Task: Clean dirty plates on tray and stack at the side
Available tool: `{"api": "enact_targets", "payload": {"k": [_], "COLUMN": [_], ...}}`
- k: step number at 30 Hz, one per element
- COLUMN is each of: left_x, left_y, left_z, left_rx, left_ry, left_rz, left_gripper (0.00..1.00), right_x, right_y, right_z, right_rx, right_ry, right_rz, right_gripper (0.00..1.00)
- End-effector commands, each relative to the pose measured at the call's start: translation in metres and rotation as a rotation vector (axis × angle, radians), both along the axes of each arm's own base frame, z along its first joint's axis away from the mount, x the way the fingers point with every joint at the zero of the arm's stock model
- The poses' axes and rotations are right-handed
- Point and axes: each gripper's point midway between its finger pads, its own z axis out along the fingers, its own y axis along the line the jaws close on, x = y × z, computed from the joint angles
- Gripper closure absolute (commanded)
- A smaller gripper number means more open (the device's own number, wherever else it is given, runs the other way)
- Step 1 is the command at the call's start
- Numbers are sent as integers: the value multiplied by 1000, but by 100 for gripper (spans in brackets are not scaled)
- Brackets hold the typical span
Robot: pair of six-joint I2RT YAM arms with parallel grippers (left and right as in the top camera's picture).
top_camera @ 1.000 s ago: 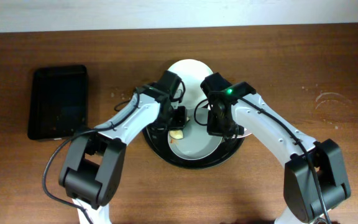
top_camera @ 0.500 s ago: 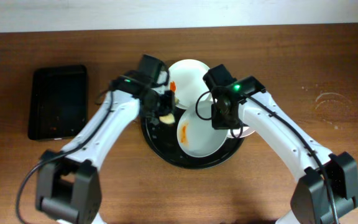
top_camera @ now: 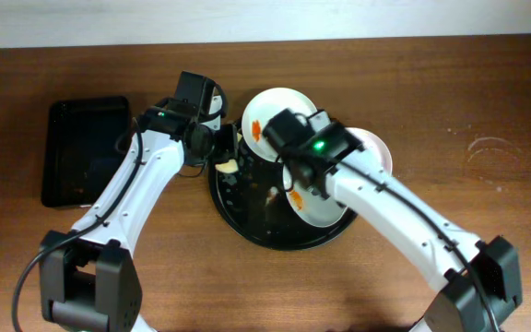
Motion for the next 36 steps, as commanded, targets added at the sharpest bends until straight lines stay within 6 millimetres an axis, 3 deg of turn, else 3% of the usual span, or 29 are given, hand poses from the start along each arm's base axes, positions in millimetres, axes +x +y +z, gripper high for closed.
{"api": "enact_targets", "payload": {"k": [1,9,17,19,24,27,33,36], "left_x": [3,0,0,0,-6,-12,-29,-43], "left_y": [3,4,4,4,-10,-24,-55,-73], "left_z": [6,5,5,5,8,13,23,18], "left_rx": [22,31,31,28,-52,-133,-257,-264], "left_ry": [-28,-19,-19,-18,3,25,65,86], "left_rz": [-12,-22,-22,-23,-56,-90,-176,-227], "left_gripper": [99,99,99,99,99,99,99,99], "right_x": [9,4,2,1,-11,-10,-10,-9], "right_y": [0,19,23,25,34,24,18,28], "right_z": [46,70,70,65,16,0,-10,-12], "right_rx": [-135,-253,-227,-182,183,324,450,517], "right_ry": [-203,-325,-347,-337,-152,-48,35,61], "right_rz": [29,104,90,70,-123,-245,-350,-350], "right_gripper": [96,96,96,96,96,96,96,96]}}
